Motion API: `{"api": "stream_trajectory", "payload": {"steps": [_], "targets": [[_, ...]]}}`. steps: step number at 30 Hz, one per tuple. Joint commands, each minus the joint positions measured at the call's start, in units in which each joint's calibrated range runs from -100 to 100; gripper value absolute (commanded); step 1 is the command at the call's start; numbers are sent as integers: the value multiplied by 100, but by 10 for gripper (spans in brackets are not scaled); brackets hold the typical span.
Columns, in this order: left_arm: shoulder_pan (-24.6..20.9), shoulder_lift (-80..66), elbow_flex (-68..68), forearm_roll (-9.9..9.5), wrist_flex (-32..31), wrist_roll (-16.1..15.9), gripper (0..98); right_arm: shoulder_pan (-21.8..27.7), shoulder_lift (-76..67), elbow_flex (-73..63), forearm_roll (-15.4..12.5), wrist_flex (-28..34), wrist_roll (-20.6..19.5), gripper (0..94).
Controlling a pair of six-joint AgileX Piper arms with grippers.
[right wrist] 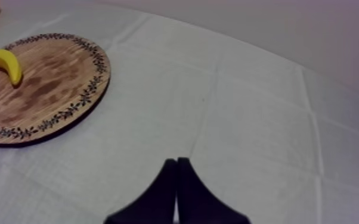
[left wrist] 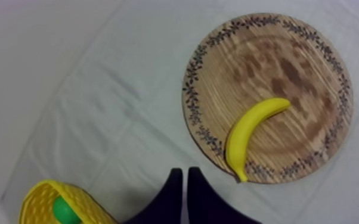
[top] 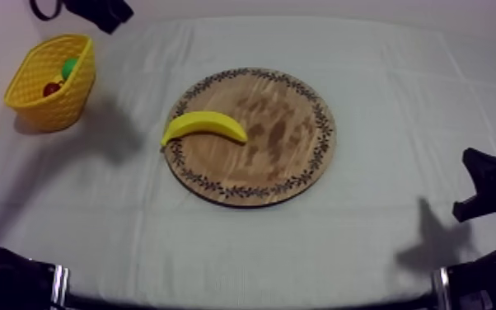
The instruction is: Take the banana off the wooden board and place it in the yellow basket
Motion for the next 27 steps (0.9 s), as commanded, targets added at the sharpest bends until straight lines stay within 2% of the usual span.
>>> {"api": "stream_trajectory", "payload": {"steps": [1, 8, 12, 15, 18, 21, 24, 27], "targets": [[56, 286, -42, -26, 36, -101, 22, 0, 3, -3, 0, 2, 0, 2], [280, 1089, -172, -99, 122, -320, 23, 0, 3, -3, 0, 2, 0, 2], [403, 1555, -287, -59, 167, -402, 32, 0, 3, -3, 0, 2, 0, 2], [490, 1826, -364, -24, 190, -452, 77, 0, 3, -3, 0, 2, 0, 2], [545, 2009, -416, -18, 201, -461, 207, 0, 3, -3, 0, 2, 0, 2], [559, 2101, -438, -32, 207, -414, 433, 0, 3, -3, 0, 2, 0, 2], [564, 2167, -504, -85, 306, -349, 614, 0, 3, -3, 0, 2, 0, 2], [596, 2237, -582, -178, 428, -276, 735, 0, 3, -3, 0, 2, 0, 2]]}}
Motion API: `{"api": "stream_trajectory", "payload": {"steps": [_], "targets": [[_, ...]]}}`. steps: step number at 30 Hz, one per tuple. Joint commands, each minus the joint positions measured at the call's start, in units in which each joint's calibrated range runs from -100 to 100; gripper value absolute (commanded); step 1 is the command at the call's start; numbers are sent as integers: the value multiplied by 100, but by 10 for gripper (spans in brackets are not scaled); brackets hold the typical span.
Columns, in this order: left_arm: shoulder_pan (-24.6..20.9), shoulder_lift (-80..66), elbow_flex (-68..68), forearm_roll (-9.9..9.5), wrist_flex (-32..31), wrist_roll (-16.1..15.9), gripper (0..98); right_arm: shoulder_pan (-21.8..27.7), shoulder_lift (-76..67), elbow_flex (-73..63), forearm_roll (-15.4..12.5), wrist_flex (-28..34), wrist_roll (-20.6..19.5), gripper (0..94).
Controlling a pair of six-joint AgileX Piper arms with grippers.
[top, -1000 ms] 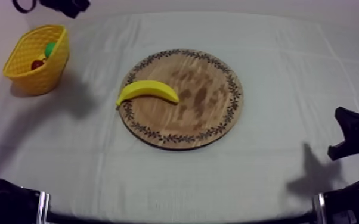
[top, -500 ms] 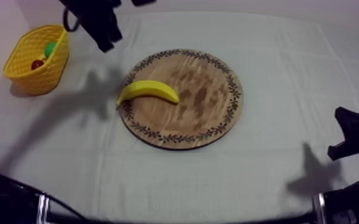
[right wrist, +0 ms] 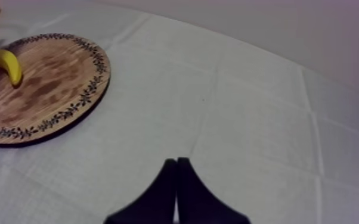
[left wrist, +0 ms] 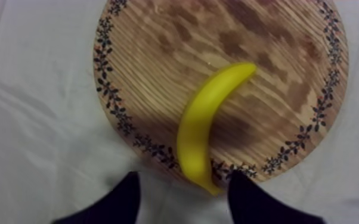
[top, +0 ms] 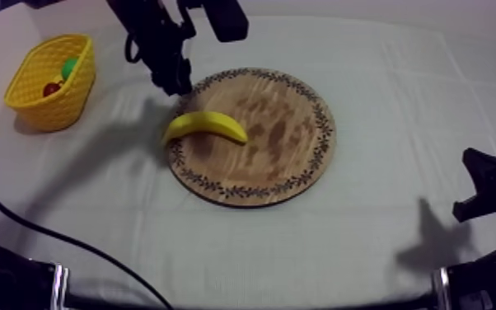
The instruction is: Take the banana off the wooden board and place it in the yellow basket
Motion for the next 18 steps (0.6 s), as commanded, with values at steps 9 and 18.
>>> {"api": "stream_trajectory", "payload": {"steps": [9, 18], "targets": [[79, 489, -201, -123, 93, 65, 825, 0, 3, -3, 0, -4, 1, 2], [78, 1142, -300, -109, 44, 21, 825, 0, 3, -3, 0, -4, 0, 2]]}}
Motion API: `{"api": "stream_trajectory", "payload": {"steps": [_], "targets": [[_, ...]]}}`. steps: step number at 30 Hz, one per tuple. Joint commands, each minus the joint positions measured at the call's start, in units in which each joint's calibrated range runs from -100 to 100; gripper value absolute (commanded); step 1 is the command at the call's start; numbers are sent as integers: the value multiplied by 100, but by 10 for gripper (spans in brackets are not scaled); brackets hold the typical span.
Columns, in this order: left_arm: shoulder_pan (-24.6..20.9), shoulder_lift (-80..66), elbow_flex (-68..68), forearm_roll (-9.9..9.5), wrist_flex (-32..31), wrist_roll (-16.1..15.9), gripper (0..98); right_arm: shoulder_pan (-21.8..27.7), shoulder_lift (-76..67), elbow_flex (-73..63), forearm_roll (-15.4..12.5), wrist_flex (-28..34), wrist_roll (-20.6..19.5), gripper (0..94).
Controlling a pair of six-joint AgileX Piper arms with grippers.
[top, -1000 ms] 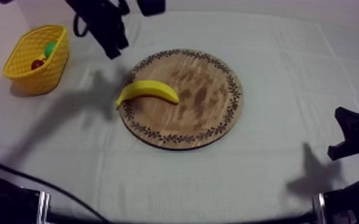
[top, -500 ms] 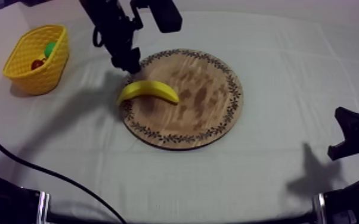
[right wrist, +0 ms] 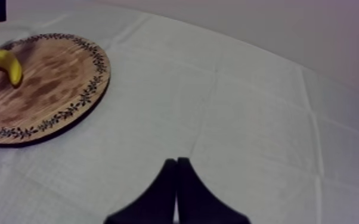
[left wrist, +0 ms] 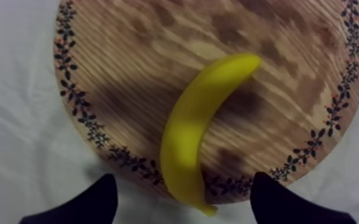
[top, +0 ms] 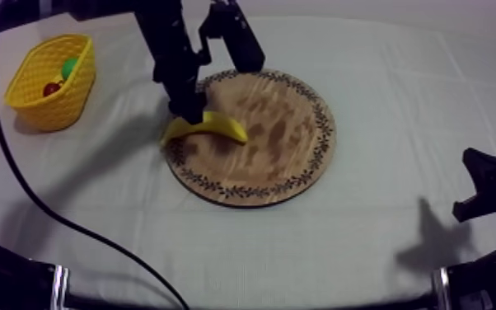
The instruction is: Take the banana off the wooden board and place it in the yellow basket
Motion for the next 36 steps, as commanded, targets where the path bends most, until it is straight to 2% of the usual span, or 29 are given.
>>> {"api": "stream_trajectory", "payload": {"steps": [1, 14, 19, 22, 26, 28, 31, 36], "targets": [[0, 139, -21, 6, -17, -9, 824, 0, 3, -3, 0, 4, 0, 2], [23, 1059, -430, 131, -81, -93, 775, 0, 3, -3, 0, 4, 0, 2], [34, 1334, -599, 216, -82, -92, 707, 0, 3, -3, 0, 4, 0, 2], [34, 1487, -714, 250, -67, -69, 602, 0, 3, -3, 0, 4, 0, 2], [29, 1745, -984, 277, 151, 28, 284, 0, 3, -3, 0, 4, 0, 2], [28, 1861, -1135, 286, 326, 48, 188, 0, 3, -3, 0, 4, 0, 2], [29, 1839, -1175, 310, 413, 90, 125, 0, 3, -3, 0, 4, 0, 2], [0, 1374, -1057, 251, 517, 237, 94, 0, 3, -3, 0, 4, 0, 2]]}}
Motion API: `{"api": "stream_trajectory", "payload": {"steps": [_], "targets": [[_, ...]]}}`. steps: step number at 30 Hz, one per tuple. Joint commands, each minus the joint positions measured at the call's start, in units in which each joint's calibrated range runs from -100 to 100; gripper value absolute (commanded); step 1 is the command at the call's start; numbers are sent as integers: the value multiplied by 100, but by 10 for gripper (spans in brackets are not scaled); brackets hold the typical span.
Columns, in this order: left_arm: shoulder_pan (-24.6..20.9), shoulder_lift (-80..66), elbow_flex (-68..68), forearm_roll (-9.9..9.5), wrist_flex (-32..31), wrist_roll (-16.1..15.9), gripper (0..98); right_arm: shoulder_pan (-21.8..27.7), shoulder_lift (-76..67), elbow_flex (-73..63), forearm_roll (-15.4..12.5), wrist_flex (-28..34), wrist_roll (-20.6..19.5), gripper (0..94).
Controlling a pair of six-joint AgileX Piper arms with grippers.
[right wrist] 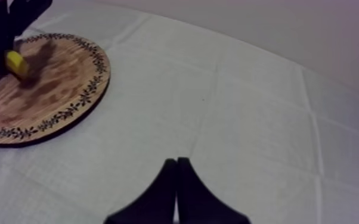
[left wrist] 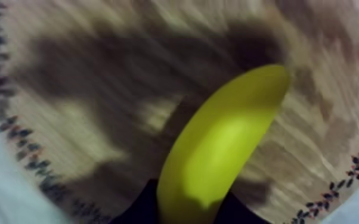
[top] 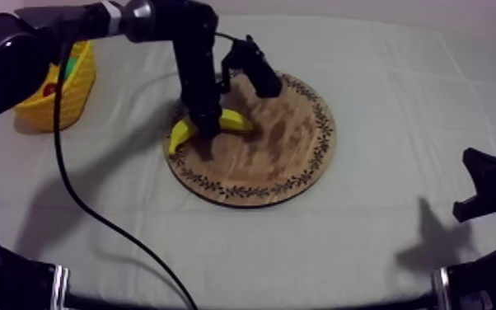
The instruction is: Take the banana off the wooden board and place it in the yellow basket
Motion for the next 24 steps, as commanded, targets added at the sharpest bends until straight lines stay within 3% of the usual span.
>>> {"api": "stream_trajectory", "payload": {"steps": [1, 11, 24], "targets": [[-36, -279, 55, -39, 91, 74, 92, 0, 3, -3, 0, 2, 3, 2], [-586, -2002, 291, -237, 499, 350, 87, 0, 3, -3, 0, 2, 3, 2], [-1964, -3283, 63, -155, 559, 376, 89, 0, 3, -3, 0, 2, 3, 2]]}}
